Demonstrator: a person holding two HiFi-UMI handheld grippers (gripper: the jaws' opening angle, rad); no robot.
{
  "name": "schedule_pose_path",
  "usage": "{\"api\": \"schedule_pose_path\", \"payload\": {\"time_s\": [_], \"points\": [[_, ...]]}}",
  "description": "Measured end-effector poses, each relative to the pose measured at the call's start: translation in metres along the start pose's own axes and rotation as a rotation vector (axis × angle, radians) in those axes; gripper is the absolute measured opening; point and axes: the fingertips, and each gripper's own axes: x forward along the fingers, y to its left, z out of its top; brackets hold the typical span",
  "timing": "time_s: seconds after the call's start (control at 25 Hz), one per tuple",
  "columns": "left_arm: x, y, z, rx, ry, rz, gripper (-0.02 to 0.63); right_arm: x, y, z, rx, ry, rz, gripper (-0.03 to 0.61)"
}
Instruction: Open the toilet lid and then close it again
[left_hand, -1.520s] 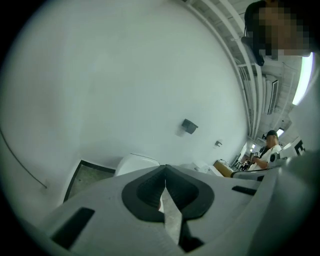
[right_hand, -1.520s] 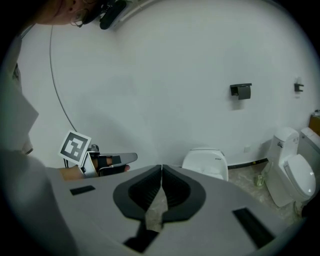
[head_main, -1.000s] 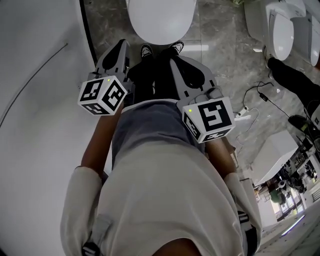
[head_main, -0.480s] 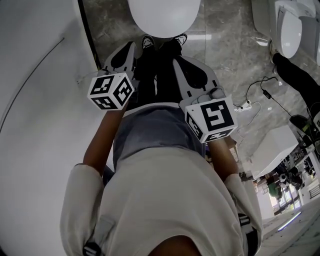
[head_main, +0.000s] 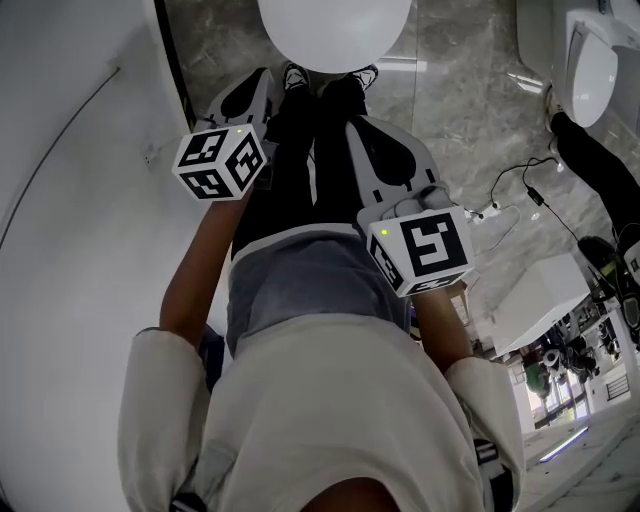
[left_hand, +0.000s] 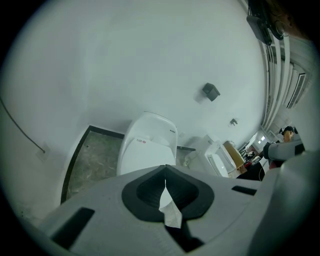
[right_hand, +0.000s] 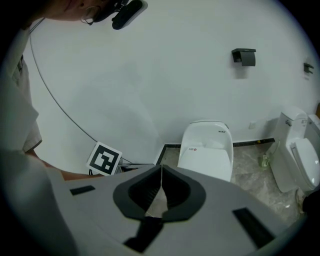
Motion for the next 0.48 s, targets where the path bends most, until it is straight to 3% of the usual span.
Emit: {"api": "schedule_pose_path", "payload": {"time_s": [0.48], "points": [[0.04, 0.033, -0.036, -0.061, 0.036, 0.041, 0.008, 0.028, -0.028, -0.026, 0.062, 0.031, -0.031, 0.011]]}}
